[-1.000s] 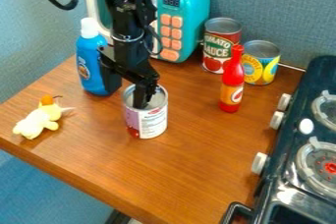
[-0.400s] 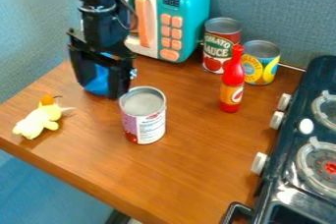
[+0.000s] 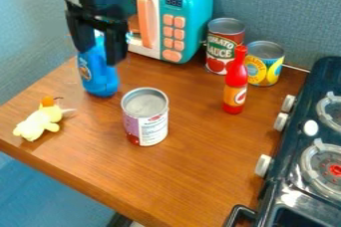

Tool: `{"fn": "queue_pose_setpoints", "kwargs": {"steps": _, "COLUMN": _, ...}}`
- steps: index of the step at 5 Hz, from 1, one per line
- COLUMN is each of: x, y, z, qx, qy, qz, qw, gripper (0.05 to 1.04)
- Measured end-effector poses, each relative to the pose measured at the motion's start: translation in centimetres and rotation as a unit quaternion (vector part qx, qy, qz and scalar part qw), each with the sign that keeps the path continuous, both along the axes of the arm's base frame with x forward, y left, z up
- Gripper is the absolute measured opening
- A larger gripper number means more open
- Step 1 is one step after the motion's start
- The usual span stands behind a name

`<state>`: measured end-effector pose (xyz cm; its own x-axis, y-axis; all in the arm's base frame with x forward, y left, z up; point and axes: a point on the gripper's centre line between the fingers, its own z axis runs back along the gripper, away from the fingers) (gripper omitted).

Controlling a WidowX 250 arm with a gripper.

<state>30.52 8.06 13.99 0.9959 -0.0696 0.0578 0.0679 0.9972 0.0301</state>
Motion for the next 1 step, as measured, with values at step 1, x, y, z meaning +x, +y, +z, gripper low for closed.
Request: {"fn": "queue_pose_setpoints", "kwargs": {"steps": 1, "x": 1.36, "y": 0.96, "z": 1.13, "qx": 0.004, "qy": -0.01, "qz": -0.019, "qw": 0.9998, "gripper": 1.0}}
